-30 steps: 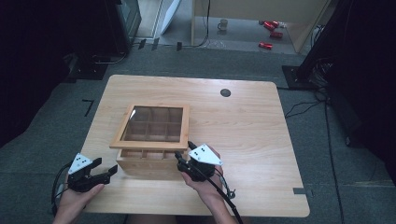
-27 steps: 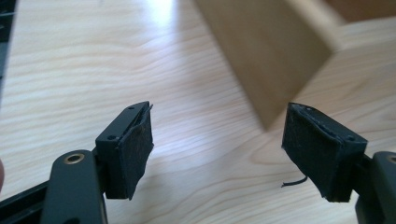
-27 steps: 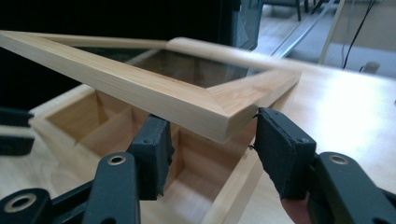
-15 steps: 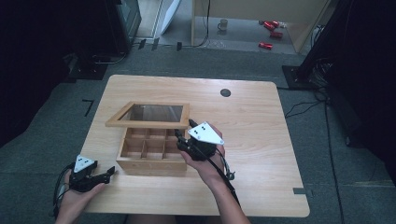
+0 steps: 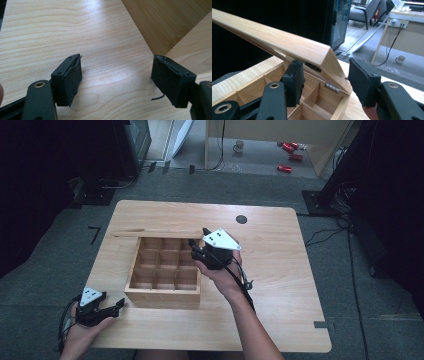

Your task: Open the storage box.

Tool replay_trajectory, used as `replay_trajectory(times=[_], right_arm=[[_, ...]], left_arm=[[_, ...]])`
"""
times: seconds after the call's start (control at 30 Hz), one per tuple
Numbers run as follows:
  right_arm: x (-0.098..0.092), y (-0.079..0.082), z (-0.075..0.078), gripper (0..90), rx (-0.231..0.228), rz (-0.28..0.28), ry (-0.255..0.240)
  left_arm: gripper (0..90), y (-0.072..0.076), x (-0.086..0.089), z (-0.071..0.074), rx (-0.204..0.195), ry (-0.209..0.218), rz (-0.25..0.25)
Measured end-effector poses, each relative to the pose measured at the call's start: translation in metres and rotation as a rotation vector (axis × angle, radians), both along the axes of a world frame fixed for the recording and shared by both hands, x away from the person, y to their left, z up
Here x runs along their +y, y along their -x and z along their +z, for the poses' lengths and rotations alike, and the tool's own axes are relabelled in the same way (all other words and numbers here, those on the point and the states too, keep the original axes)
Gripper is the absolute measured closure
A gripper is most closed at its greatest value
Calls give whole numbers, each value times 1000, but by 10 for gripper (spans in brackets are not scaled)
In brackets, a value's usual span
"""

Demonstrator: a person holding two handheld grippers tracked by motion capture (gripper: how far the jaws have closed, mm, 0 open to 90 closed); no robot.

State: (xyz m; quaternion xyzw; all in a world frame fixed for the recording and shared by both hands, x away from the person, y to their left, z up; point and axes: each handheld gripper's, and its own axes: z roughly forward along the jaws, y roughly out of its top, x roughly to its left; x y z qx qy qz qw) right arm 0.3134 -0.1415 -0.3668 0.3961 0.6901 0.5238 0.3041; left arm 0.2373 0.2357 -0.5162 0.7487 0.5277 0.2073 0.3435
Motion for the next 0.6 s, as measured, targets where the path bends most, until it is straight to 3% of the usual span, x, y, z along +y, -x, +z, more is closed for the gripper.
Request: replay_trajectory(times=[0.1, 0.3, 0.6], right_arm=[[-2, -9, 7, 486, 1, 17, -41], [-5, -29, 15, 501, -11, 47, -60], [-9, -66, 10, 504, 19, 89, -82]], left_arm=[[254, 0, -1, 0, 0, -11, 3], [255, 0, -2, 0, -1, -12, 4], [259, 1, -2, 0, 0, -14, 6]])
